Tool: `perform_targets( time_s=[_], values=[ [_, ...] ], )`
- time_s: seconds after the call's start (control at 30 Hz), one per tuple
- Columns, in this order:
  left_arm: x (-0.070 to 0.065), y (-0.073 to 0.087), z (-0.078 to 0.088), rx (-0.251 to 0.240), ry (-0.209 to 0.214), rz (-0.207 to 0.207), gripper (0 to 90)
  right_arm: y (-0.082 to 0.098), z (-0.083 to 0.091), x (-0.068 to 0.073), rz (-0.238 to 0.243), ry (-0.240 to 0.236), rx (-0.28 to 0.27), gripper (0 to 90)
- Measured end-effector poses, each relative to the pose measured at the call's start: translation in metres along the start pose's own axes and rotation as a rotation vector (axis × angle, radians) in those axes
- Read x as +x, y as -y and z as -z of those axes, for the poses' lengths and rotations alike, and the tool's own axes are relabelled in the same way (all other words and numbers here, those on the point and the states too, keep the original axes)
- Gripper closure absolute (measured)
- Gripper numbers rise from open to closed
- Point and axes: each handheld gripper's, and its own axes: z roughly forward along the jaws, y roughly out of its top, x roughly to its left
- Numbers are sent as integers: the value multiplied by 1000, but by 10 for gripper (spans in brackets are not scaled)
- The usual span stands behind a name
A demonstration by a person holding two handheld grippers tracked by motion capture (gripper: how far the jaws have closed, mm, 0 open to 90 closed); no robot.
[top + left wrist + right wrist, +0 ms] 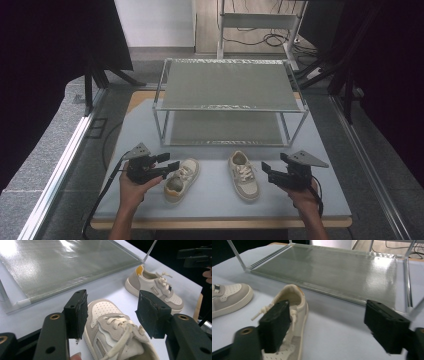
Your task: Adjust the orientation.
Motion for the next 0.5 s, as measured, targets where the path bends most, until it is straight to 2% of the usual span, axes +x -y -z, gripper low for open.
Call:
perform_targets(
  time_s=[0.1,0.2,0.3,0.4,0.43,0.47,0.5],
  values=[
    [-1,1,1,5,-2,-5,418,2,7,-3,-3,-18,-10,306],
    [-3,2,2,7,-2,-8,418,1,10,-2,6,-29,-19,334],
    [-5,5,6,12,-5,-18,418,-3,6,7,39,-46,-18,428],
    [-7,8,9,15,-13,-22,418,-7,0,17,65,-95,-8,500],
    [-8,9,11,17,-20,-24,418,-7,0,17,65,-95,-8,500],
    [-9,10,15,11,-27,-22,418,-7,-4,23,86,-128,3,553],
    [-9,10,15,11,-27,-22,418,-7,-4,23,86,-128,3,553]
  ],
)
